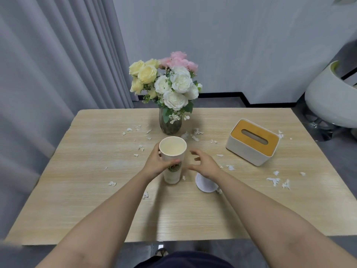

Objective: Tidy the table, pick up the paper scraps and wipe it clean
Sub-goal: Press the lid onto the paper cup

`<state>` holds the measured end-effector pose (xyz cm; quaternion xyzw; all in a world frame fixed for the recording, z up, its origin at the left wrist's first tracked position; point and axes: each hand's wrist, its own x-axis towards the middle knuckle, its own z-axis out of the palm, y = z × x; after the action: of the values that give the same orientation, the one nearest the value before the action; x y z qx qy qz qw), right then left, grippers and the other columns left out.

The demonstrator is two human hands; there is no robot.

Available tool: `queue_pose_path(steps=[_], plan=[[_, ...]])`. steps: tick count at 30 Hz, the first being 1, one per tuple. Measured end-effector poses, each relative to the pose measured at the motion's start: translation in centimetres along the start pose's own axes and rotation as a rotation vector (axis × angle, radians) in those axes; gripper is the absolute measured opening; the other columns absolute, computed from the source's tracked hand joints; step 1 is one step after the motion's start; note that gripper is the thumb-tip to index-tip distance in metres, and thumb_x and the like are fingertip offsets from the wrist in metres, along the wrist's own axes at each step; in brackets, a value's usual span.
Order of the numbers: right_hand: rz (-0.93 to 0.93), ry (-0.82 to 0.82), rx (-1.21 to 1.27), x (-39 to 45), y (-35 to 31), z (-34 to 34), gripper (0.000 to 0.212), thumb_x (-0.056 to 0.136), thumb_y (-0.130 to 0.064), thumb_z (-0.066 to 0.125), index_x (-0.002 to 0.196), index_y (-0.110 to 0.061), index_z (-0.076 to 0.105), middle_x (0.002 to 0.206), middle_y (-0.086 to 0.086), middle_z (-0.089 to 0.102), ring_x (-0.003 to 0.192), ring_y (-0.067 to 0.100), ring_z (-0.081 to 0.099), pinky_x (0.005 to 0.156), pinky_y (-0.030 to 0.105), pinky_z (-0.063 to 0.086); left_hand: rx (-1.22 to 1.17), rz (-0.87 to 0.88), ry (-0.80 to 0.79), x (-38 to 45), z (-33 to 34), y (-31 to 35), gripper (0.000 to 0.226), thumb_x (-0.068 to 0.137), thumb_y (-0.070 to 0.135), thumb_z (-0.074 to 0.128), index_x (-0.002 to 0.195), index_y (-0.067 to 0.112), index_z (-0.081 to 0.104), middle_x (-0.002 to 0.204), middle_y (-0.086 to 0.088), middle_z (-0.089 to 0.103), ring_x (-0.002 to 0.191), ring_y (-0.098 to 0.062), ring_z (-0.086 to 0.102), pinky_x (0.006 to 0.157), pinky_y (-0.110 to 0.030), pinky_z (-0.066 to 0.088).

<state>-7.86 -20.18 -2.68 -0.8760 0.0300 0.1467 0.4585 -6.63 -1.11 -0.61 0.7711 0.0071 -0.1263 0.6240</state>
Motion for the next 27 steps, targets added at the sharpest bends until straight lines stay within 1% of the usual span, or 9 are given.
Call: queue_pose_path(steps=[3,5,7,11,19,21,23,25,27], plan=[[0.118,0.025,-0.298,-0.3,2.1,-1.0,0.054,0.087,-0.027,0.065,0.136,-0.018,0.044,0.141,0.001,0.045,0.125,0.021,0.046,0.100,0.036,0.041,0.023,-0.006,-0.008,-0.3,-0.4,-0.4,0.082,0.068,0.008,0.082,0.136,0.018,0.038,0.126,0.004,0.048,0.112,-0.012,0.046,0.082,-0.016,0.040],[0.194,0.021,-0.447,-0.5,3.3,-1.3,0.050,0.090,-0.026,0.060,0.136,-0.017,0.043,0.141,0.003,0.044,0.127,0.022,0.043,0.099,0.038,0.042,0.027,-0.011,-0.011,-0.3,-0.6,-0.5,0.082,0.068,0.008,0.082,0.137,0.017,0.038,0.128,0.003,0.048,0.112,-0.012,0.046,0.082,-0.016,0.041],[0.244,0.021,-0.551,-0.8,3.9,-1.4,0.048,0.092,-0.026,0.058,0.136,-0.017,0.042,0.139,0.005,0.044,0.127,0.024,0.042,0.095,0.038,0.043,0.037,-0.005,-0.019,-0.3,-0.5,-0.5,0.083,0.068,0.008,0.082,0.137,0.016,0.038,0.129,0.002,0.048,0.112,-0.012,0.046,0.081,-0.014,0.041],[0.326,0.008,-0.692,-1.0,5.0,-1.0,0.043,0.092,-0.026,0.055,0.132,-0.014,0.043,0.132,0.007,0.046,0.123,0.026,0.043,0.087,0.036,0.044,0.053,-0.003,-0.035,-0.3,-0.4,-0.5,0.083,0.068,0.009,0.082,0.137,0.018,0.037,0.128,0.004,0.048,0.112,-0.012,0.046,0.088,-0.023,0.038],[0.439,-0.026,-0.769,-0.5,5.2,-2.0,0.024,0.089,-0.002,0.047,0.112,-0.009,0.053,0.118,0.008,0.057,0.108,0.023,0.055,0.073,0.029,0.040,0.093,0.008,-0.057,-0.5,-0.4,-0.6,0.080,0.067,0.012,0.084,0.132,0.022,0.040,0.119,0.011,0.049,0.111,-0.010,0.047,0.088,-0.021,0.039],[0.446,-0.030,-0.764,-0.4,5.2,-2.0,0.024,0.088,-0.001,0.047,0.110,-0.009,0.054,0.115,0.008,0.058,0.106,0.023,0.056,0.072,0.029,0.040,0.089,-0.004,-0.071,-0.6,-0.4,-0.4,0.083,0.062,0.019,0.087,0.129,0.026,0.040,0.115,0.018,0.049,0.107,-0.005,0.049,0.087,-0.021,0.040],[0.448,-0.027,-0.751,-0.3,5.3,-1.8,0.025,0.087,0.000,0.050,0.110,-0.010,0.054,0.114,0.007,0.059,0.103,0.023,0.056,0.071,0.029,0.041,0.082,-0.014,-0.075,-0.8,-0.4,-0.2,0.086,0.056,0.028,0.087,0.128,0.029,0.040,0.112,0.025,0.048,0.104,0.000,0.049,0.082,-0.014,0.042],[0.450,0.004,-0.713,-0.3,5.5,-1.5,0.025,0.086,0.000,0.050,0.108,-0.010,0.055,0.112,0.007,0.059,0.095,0.022,0.056,0.071,0.029,0.042,0.088,-0.017,-0.061,-0.9,-0.4,-0.2,0.084,0.062,0.021,0.087,0.131,0.025,0.040,0.111,0.026,0.046,0.105,-0.004,0.047,0.078,-0.009,0.040],[0.445,0.047,-0.669,-0.3,5.5,-1.3,0.024,0.087,0.000,0.048,0.107,-0.010,0.056,0.110,0.008,0.061,0.087,0.022,0.053,0.072,0.029,0.043,0.092,-0.020,-0.054,-1.0,-0.5,-0.3,0.084,0.065,0.015,0.085,0.134,0.022,0.038,0.113,0.021,0.047,0.107,-0.007,0.046,0.079,-0.011,0.040]])
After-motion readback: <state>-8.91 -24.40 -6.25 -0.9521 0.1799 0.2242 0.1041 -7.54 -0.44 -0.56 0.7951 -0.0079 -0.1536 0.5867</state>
